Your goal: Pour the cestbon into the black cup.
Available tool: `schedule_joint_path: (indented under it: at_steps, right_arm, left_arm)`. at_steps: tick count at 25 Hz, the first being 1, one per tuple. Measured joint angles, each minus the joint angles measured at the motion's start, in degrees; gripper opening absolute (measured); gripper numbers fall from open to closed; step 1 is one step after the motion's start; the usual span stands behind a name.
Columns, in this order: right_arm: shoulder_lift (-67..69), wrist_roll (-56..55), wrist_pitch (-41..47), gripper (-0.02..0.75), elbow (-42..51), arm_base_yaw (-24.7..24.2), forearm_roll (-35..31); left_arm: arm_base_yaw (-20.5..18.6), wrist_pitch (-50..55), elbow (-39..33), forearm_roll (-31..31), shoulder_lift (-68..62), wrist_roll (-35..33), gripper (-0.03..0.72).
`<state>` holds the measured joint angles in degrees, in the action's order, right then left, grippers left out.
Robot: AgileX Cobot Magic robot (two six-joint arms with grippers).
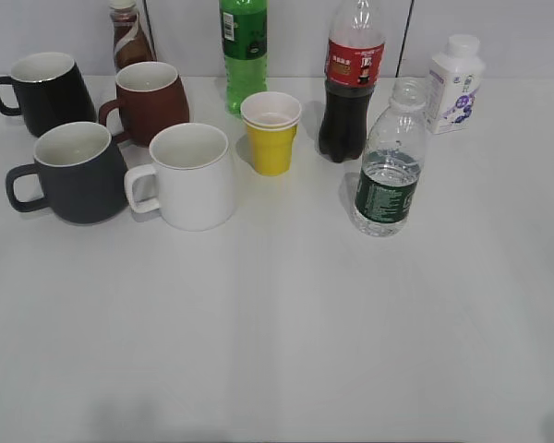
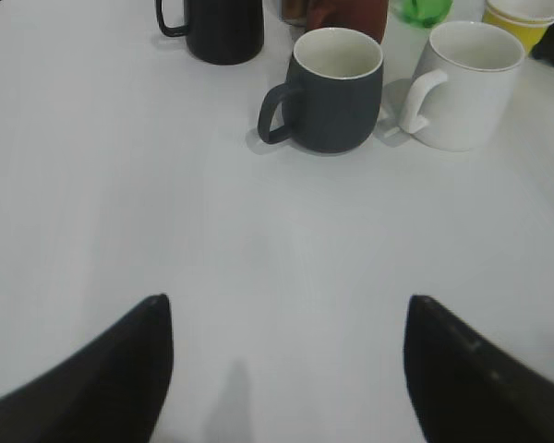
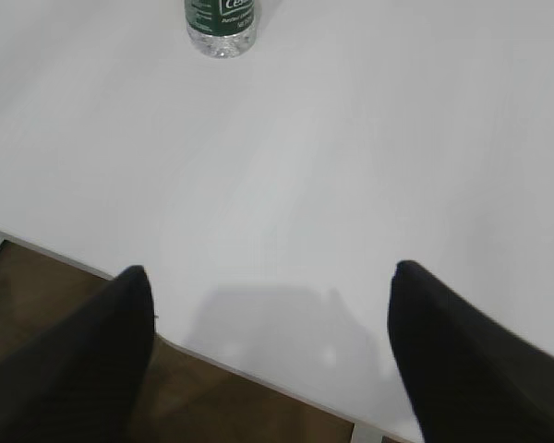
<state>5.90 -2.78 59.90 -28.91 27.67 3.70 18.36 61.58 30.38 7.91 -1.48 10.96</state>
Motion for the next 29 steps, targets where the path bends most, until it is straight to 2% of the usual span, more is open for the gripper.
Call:
schedule_joint_path:
  at_steps: [2, 4, 8, 11, 29]
  right_arm:
    - [0.0, 0.0, -0.01, 0.593, 0.0, -0.23, 0.0]
    - [-0.37, 0.02, -0.12, 0.593, 0.0, -2.82, -0.06]
    - [-4.5, 0.02, -0.25, 0.593, 0.0, -15.23, -0.11]
    - [-6.31, 0.02, -0.4, 0.593, 0.0, -21.61, 0.18]
    - [-6.43, 0.02, -0.39, 0.592, 0.0, -22.3, -0.1]
  left_arm:
    - [-0.16, -0.06, 0.0, 0.0, 0.1, 0.0, 0.588]
    - [-2.2, -0.24, -0.05, 0.0, 0.85, -0.04, 0.583]
    - [-11.92, -0.24, -0.04, 0.1, 1.84, -0.04, 0.56]
    - [-13.96, -0.29, -0.07, 0.1, 1.86, -0.04, 0.539]
    - [-13.96, -0.29, -0.19, 0.66, 1.86, -0.17, 0.464]
